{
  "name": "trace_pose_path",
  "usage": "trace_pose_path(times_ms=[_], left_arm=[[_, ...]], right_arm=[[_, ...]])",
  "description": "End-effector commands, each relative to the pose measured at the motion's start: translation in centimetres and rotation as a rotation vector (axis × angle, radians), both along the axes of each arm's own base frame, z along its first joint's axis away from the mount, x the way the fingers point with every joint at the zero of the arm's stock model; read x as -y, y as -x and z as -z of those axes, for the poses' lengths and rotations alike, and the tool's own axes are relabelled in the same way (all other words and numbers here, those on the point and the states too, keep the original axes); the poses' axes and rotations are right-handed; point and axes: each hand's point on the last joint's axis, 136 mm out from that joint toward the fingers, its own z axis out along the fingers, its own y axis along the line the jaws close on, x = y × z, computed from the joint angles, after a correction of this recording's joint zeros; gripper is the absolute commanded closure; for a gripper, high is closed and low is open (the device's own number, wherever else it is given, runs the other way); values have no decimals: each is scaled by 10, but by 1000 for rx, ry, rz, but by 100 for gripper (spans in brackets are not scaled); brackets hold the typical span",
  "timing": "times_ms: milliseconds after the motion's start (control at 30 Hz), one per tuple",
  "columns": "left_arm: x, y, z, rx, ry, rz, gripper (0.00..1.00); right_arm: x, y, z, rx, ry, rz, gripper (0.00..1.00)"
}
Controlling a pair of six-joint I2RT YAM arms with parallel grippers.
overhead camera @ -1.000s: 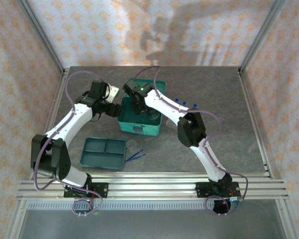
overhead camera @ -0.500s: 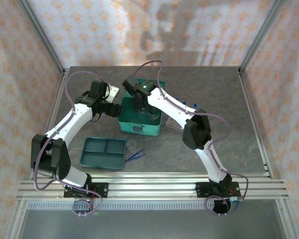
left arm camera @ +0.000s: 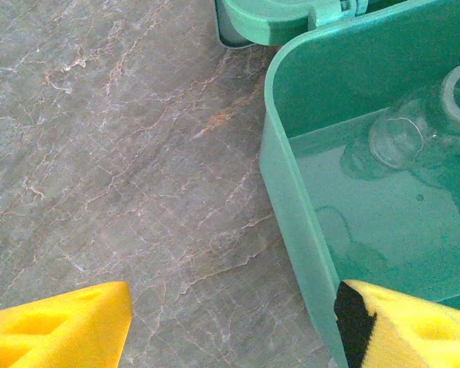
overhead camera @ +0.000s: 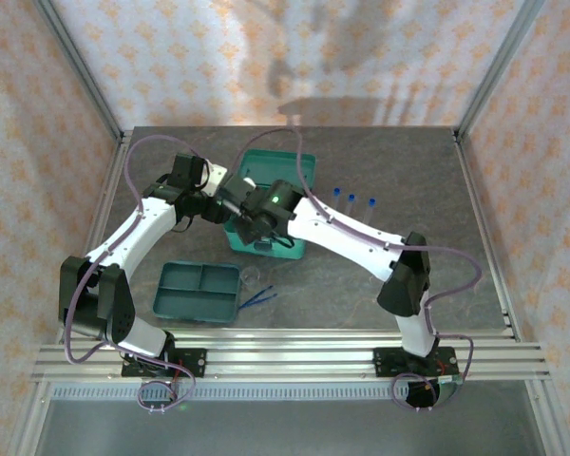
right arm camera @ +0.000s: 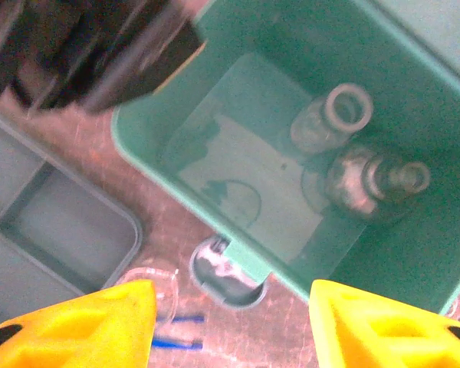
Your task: Organize the chemistry lab equipment
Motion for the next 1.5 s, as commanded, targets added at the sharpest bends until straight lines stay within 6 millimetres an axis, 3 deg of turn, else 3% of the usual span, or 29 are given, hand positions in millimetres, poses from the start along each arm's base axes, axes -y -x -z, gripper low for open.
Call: trace_pose_path(times_ms=[0,200,567,1067,1467], left_arm=[[4,2,-6,6,37,-3,25],[5,2,-5,2,47,-4,25],[6,5,-11,12,65,-3,25],[4,5,-11,15,68,-9,25],[4,5,-9,13,68,-5,25]], right_arm=[[-1,24,3,-16,-2,-26,45],[-5,54,29,-85,19,-66,45],[-16,71,83,-194,50,-71,44],[-24,60,121,-202,139,-39,41],[-27,47,128,-202,128,-16,41]])
